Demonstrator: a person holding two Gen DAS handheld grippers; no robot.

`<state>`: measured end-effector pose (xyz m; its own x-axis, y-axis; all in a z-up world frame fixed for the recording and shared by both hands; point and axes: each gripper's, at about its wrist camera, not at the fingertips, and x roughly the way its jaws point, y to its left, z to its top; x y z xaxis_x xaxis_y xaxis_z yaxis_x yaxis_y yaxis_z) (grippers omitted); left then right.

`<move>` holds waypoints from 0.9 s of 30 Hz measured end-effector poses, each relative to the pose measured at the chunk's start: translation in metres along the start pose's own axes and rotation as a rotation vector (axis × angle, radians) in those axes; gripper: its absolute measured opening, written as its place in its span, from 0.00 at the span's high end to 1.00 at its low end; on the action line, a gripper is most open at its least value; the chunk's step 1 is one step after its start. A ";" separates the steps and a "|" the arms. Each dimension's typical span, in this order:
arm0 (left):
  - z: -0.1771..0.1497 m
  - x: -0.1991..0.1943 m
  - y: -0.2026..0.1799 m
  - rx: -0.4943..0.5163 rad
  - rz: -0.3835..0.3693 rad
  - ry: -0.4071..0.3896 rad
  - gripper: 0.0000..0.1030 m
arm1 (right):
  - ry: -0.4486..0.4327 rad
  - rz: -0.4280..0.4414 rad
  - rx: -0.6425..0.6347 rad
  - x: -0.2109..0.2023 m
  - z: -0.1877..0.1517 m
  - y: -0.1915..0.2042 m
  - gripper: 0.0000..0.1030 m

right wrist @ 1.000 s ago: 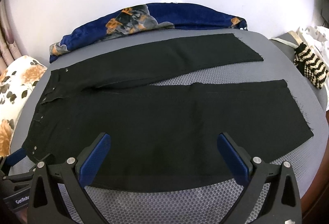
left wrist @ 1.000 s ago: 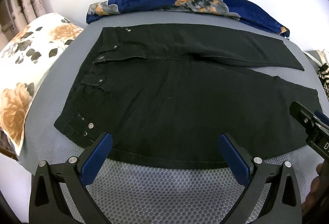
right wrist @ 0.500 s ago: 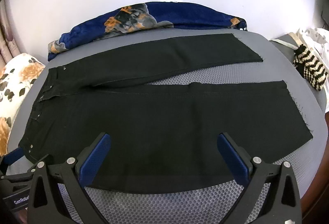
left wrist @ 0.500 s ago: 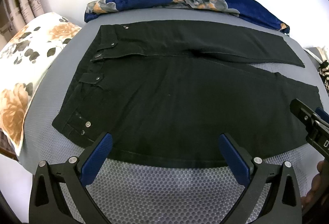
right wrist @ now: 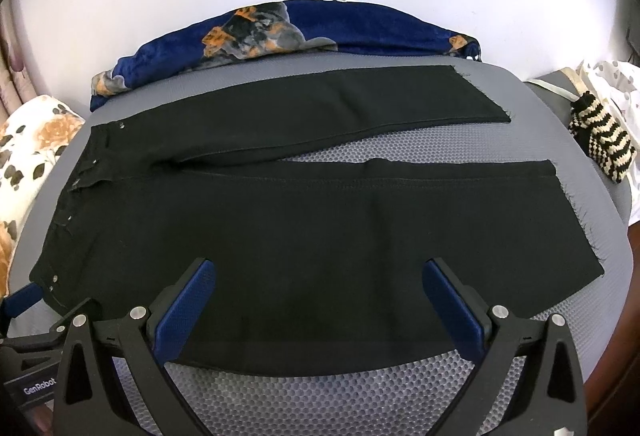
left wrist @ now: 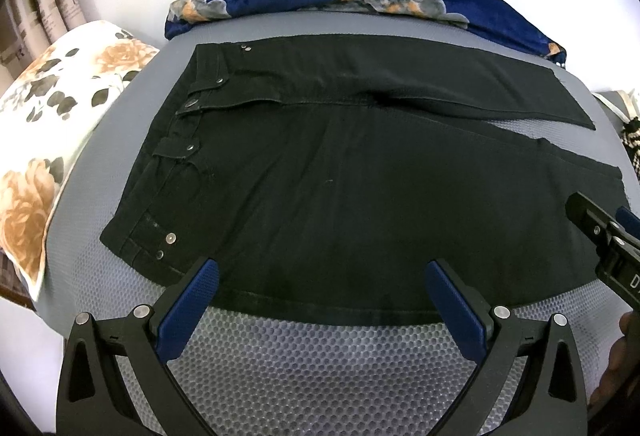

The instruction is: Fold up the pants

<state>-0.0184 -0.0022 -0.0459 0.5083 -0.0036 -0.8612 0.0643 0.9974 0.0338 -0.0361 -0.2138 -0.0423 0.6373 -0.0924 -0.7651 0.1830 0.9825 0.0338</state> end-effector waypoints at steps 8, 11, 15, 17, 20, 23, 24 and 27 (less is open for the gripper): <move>0.001 0.000 -0.001 0.001 0.001 0.004 0.01 | 0.001 0.000 -0.004 0.001 0.000 0.000 0.00; 0.001 0.000 -0.001 0.002 0.001 0.004 0.01 | -0.001 0.000 -0.003 0.001 0.000 0.000 0.00; 0.001 0.000 -0.001 0.002 0.001 0.004 0.01 | -0.002 0.000 -0.004 0.001 0.000 0.000 0.00; 0.001 0.000 -0.001 0.002 0.000 0.004 0.01 | -0.002 -0.002 -0.006 0.002 0.000 0.000 0.00; 0.001 0.000 -0.001 0.003 0.000 0.007 0.01 | 0.000 -0.002 -0.005 0.001 0.001 0.000 0.00; 0.001 0.000 -0.002 0.003 -0.001 0.007 0.01 | 0.003 0.001 -0.005 0.001 0.001 0.000 0.00; 0.001 0.000 -0.002 0.003 -0.001 0.007 0.01 | 0.002 0.000 -0.005 0.001 0.001 0.001 0.00; 0.001 0.001 -0.002 0.002 -0.002 0.007 0.01 | 0.001 -0.001 -0.006 0.002 0.001 0.000 0.00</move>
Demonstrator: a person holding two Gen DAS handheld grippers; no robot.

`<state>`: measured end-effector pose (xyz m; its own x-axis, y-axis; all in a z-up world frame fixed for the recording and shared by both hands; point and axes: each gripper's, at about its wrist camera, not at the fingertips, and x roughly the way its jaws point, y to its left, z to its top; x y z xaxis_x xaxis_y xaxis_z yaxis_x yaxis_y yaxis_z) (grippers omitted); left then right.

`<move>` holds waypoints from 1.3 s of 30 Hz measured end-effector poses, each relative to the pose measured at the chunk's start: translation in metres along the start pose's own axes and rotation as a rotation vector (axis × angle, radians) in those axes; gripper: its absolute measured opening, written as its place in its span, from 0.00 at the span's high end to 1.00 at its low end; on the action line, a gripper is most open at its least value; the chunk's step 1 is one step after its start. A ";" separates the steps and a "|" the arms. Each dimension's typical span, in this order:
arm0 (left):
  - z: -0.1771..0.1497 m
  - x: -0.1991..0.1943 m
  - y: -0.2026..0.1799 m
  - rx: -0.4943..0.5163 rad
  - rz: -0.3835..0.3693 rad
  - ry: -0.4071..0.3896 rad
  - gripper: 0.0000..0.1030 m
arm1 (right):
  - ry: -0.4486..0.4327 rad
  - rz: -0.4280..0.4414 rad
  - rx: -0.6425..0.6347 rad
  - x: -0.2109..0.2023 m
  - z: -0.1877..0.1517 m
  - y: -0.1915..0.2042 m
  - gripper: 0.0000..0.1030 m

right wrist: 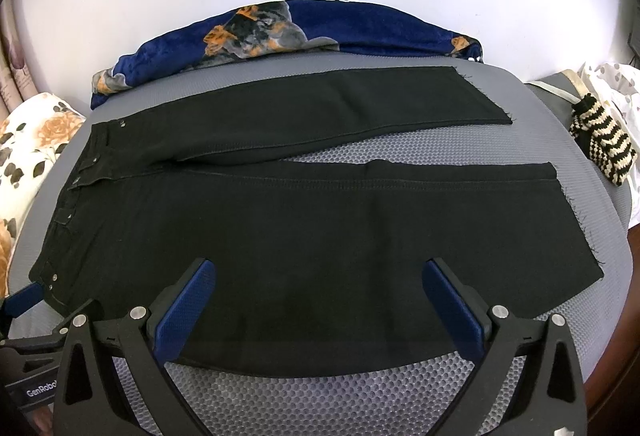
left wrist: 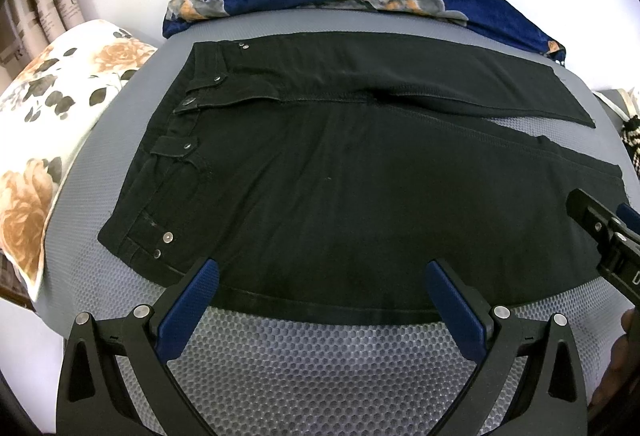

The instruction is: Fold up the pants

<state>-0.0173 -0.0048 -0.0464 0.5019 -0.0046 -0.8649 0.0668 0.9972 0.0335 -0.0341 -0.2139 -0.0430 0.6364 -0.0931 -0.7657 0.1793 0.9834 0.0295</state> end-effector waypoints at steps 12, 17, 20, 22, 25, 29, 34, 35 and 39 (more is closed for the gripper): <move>0.028 0.006 0.031 -0.078 -0.047 -0.021 0.01 | -0.021 0.034 0.023 -0.001 0.012 -0.009 0.00; 0.072 0.010 0.078 -0.159 -0.072 -0.057 0.12 | -0.061 0.054 -0.004 -0.002 0.028 -0.012 0.00; 0.102 0.019 0.111 -0.224 -0.100 -0.070 0.18 | -0.064 0.038 -0.014 0.006 0.039 -0.013 0.00; 0.122 0.026 0.134 -0.263 -0.127 -0.081 0.21 | -0.059 0.038 -0.006 0.013 0.048 -0.015 0.00; 0.153 0.041 0.167 -0.301 -0.194 -0.075 0.29 | -0.047 0.051 0.025 0.023 0.060 -0.019 0.00; 0.187 0.070 0.208 -0.353 -0.294 -0.064 0.37 | -0.019 0.059 0.056 0.038 0.073 -0.019 0.00; 0.214 0.112 0.243 -0.419 -0.453 -0.025 0.50 | 0.026 0.038 0.047 0.060 0.080 -0.008 0.00; 0.219 0.122 0.250 -0.437 -0.485 -0.016 0.54 | 0.035 0.034 0.043 0.064 0.081 -0.004 0.00; 0.230 0.156 0.272 -0.514 -0.562 0.019 0.60 | 0.068 0.030 0.014 0.083 0.086 0.014 0.00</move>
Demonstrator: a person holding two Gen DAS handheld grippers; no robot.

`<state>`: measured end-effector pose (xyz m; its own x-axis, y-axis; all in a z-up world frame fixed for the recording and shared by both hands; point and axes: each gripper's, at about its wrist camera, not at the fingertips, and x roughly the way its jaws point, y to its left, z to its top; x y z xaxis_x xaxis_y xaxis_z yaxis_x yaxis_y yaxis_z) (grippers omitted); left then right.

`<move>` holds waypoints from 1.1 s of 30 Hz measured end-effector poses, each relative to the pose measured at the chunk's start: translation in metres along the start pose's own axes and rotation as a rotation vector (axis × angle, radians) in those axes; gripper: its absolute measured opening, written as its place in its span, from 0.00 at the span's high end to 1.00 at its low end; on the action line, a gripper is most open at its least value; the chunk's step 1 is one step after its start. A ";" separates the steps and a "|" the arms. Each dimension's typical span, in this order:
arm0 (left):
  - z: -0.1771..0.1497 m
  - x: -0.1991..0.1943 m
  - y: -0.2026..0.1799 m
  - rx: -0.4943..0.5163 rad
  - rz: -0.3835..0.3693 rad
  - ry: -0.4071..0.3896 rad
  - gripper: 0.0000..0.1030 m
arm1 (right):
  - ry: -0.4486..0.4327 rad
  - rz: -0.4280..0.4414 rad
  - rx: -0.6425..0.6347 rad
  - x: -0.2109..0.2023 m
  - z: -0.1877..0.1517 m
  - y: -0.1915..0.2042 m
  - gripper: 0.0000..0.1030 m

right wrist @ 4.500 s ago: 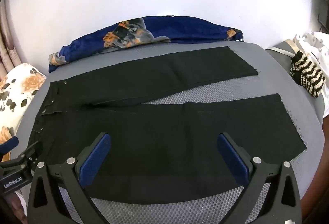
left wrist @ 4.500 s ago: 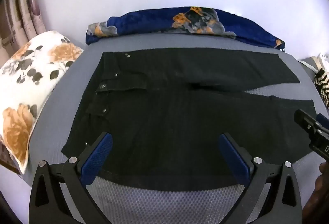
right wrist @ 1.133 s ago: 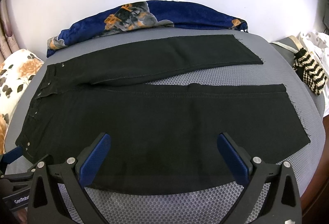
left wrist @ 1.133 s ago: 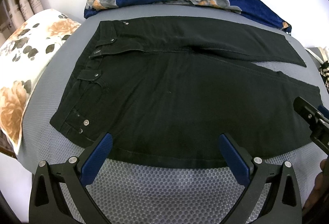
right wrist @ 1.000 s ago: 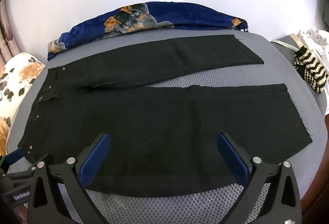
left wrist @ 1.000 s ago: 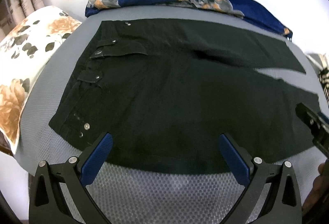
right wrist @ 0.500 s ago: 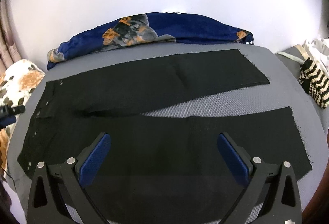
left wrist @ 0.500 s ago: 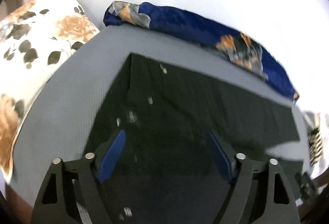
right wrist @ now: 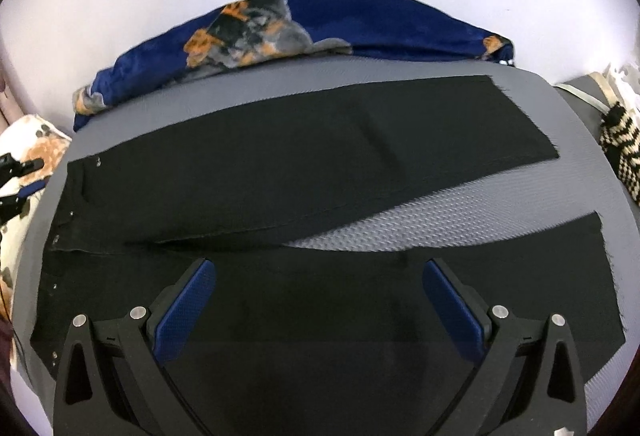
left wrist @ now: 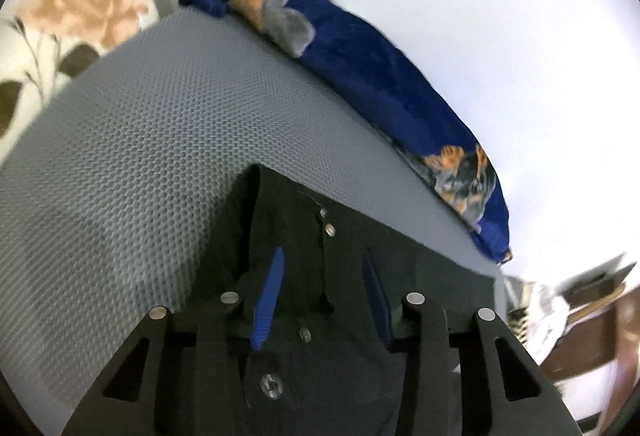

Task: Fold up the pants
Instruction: 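Grasp the trousers waistband with the left gripper and lift it, then grasp the waistband with the right gripper while the left gripper holds its end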

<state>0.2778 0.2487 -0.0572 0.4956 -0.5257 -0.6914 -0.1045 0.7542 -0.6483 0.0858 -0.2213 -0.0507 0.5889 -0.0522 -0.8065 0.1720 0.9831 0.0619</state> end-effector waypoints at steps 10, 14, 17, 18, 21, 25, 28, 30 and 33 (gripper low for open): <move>0.029 0.023 0.033 -0.039 -0.054 0.049 0.61 | 0.023 0.014 -0.079 0.033 0.020 0.044 0.00; 0.037 0.035 0.038 -0.030 -0.080 0.059 0.61 | 0.026 0.015 -0.109 0.042 0.024 0.057 0.00; 0.041 0.044 0.043 -0.038 -0.098 0.072 0.62 | 0.028 0.019 -0.118 0.047 0.026 0.063 0.00; 0.042 0.046 0.043 -0.040 -0.108 0.075 0.62 | 0.030 0.020 -0.119 0.049 0.026 0.064 0.00; 0.043 0.054 0.043 -0.041 -0.132 0.093 0.62 | 0.032 0.024 -0.122 0.055 0.030 0.065 0.00; 0.043 0.062 0.039 -0.034 -0.148 0.108 0.62 | 0.028 0.017 -0.138 0.062 0.037 0.067 0.00; 0.045 0.068 0.034 -0.020 -0.168 0.114 0.62 | 0.019 0.028 -0.153 0.066 0.043 0.068 0.00; 0.046 0.073 0.032 -0.031 -0.193 0.119 0.62 | 0.015 0.061 -0.159 0.070 0.049 0.067 0.00; 0.043 0.082 0.027 -0.028 -0.204 0.134 0.62 | -0.006 0.115 -0.185 0.076 0.063 0.069 0.00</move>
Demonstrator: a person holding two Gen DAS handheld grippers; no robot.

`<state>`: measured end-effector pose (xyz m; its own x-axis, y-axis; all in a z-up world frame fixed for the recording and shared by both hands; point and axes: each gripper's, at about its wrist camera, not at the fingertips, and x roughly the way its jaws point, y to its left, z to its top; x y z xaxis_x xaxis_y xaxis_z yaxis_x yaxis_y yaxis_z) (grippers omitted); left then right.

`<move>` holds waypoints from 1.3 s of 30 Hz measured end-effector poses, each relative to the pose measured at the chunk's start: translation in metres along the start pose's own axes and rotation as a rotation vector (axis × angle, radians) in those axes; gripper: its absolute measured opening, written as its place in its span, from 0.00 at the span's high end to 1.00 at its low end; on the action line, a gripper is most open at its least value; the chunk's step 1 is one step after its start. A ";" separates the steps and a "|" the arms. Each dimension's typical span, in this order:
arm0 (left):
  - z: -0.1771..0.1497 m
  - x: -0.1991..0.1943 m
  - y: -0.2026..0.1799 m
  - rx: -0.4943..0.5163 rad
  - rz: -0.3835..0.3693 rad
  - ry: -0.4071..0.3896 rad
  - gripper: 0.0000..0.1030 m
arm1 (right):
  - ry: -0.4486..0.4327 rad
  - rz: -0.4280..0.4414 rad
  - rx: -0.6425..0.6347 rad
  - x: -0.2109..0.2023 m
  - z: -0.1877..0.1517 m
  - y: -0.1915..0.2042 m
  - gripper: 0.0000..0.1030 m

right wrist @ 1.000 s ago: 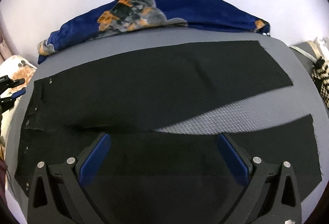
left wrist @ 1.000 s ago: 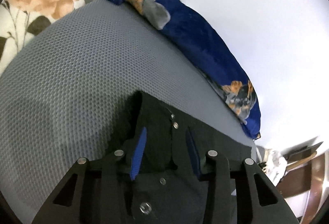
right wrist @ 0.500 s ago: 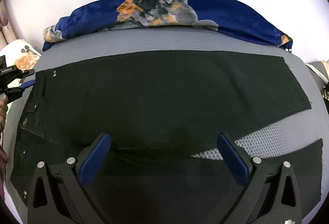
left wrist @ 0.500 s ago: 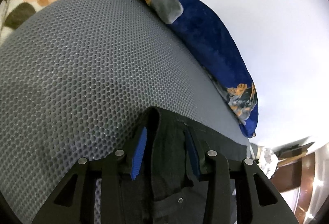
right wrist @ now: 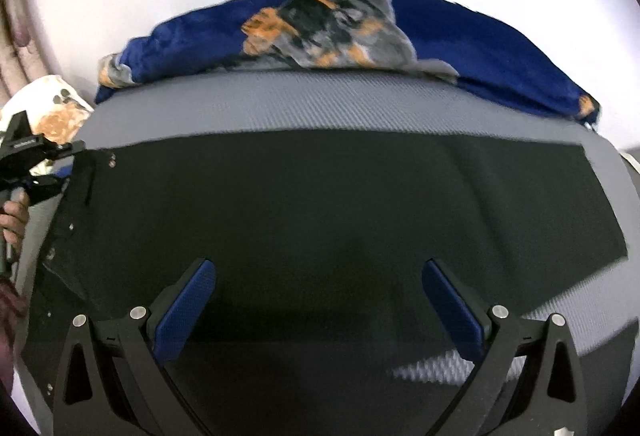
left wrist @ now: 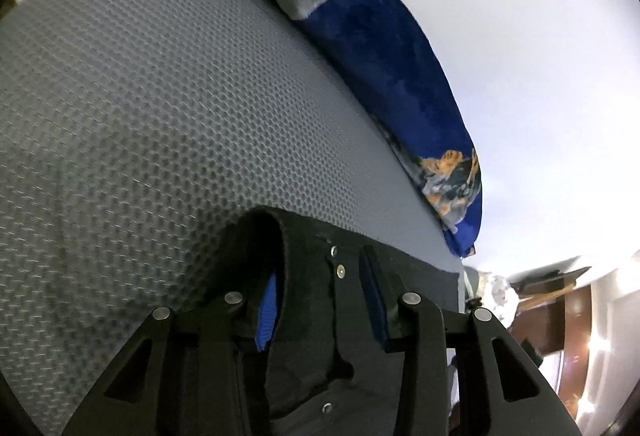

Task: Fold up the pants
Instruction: 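Grasp the waistband with the right gripper while the left gripper holds its end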

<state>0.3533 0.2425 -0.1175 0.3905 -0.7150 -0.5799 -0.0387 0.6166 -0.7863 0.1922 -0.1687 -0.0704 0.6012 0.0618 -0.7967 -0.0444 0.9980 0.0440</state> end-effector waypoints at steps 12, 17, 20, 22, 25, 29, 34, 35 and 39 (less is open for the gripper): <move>-0.004 0.000 -0.007 0.069 0.039 -0.084 0.91 | 0.022 0.142 -0.120 0.044 0.057 -0.001 0.00; -0.018 -0.028 -0.034 0.137 -0.064 -0.135 0.92 | 0.100 0.226 -0.252 0.069 0.089 0.000 0.00; -0.035 -0.046 -0.055 0.206 -0.124 -0.164 0.92 | 0.190 0.334 -0.369 0.085 0.108 0.008 0.00; -0.045 -0.056 -0.064 0.242 -0.150 -0.185 0.92 | 0.228 0.376 -0.444 0.092 0.116 0.015 0.00; -0.052 -0.068 -0.068 0.251 -0.182 -0.191 0.92 | 0.310 0.475 -0.539 0.104 0.127 0.026 0.02; -0.061 -0.085 -0.075 0.284 -0.187 -0.208 0.92 | 0.385 0.558 -0.665 0.114 0.137 0.044 0.10; -0.064 -0.089 -0.082 0.296 -0.180 -0.228 0.92 | 0.464 0.624 -0.750 0.134 0.145 0.065 0.30; -0.064 -0.091 -0.080 0.289 -0.176 -0.229 0.92 | 0.482 0.635 -0.771 0.138 0.145 0.068 0.35; -0.061 -0.090 -0.077 0.259 -0.167 -0.233 0.92 | 0.587 0.694 -0.808 0.152 0.143 0.069 0.55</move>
<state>0.2646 0.2397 -0.0180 0.5713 -0.7372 -0.3607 0.2657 0.5820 -0.7686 0.3944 -0.0890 -0.1021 -0.1917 0.3582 -0.9138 -0.8235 0.4478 0.3483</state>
